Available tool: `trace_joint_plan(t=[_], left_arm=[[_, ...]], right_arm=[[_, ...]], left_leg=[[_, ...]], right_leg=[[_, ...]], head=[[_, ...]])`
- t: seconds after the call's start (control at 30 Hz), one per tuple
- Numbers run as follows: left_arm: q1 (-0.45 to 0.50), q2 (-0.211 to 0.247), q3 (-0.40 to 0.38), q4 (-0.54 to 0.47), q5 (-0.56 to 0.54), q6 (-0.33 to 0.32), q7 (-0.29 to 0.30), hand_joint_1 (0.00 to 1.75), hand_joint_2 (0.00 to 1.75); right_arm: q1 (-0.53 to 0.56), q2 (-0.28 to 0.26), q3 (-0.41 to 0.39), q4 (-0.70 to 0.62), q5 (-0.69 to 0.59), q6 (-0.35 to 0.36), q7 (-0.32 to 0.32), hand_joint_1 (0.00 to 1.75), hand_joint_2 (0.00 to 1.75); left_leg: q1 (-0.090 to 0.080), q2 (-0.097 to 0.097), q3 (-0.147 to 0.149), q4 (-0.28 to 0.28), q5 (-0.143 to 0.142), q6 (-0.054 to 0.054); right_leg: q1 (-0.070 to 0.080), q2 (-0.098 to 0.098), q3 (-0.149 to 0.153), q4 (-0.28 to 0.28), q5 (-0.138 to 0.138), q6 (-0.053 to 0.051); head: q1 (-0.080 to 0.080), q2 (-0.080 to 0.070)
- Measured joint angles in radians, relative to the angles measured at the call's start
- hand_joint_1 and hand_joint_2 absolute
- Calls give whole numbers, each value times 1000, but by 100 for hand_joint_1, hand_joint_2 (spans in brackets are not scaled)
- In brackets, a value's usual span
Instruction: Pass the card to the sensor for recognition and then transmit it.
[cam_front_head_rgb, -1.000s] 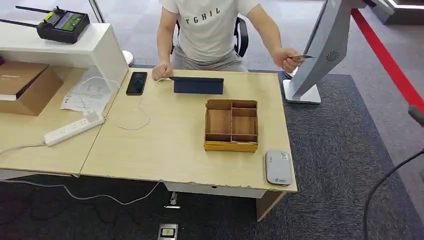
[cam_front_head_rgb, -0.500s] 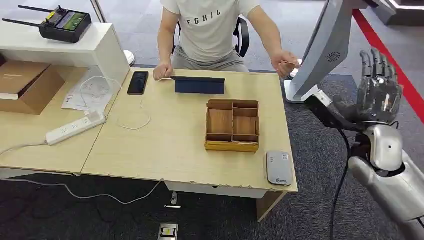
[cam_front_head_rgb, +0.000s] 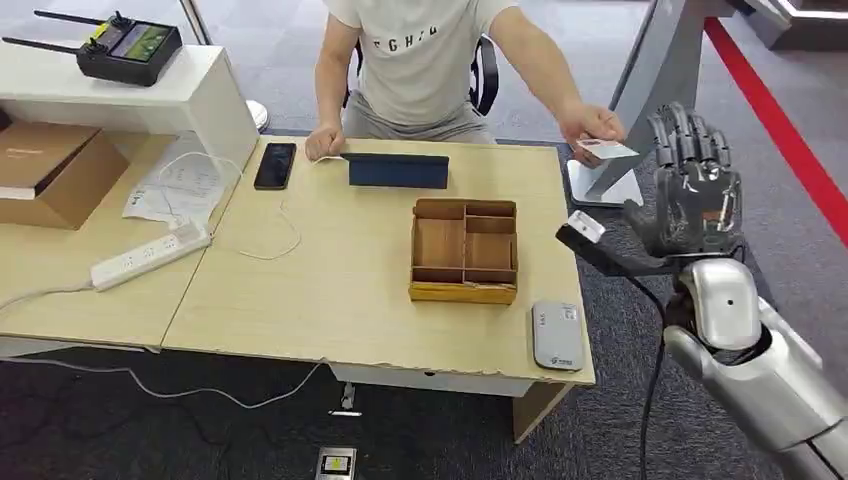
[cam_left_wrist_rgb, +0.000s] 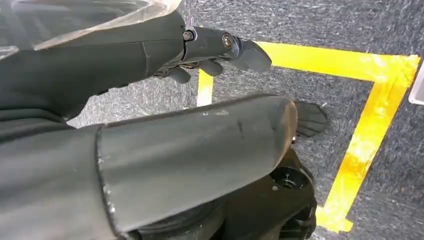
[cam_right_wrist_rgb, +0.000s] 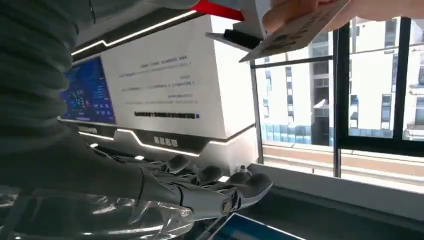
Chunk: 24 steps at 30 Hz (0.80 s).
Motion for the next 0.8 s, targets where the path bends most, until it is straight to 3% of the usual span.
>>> trace_joint_plan(t=[0.27,0.8], left_arm=[[0,-5,0,0,7,0,-5,0,0],[1,-15,0,0,12,9,2,0,0]], right_arm=[[-8,30,19,17,16,39,-25,0,175],[-22,69,42,53,34,39,-28,0,175]], left_leg=[[0,0,0,0,0,0],[0,0,0,0,0,0]], right_leg=[[0,0,0,0,0,0],[0,0,0,0,0,0]], head=[[0,0],[0,0]])
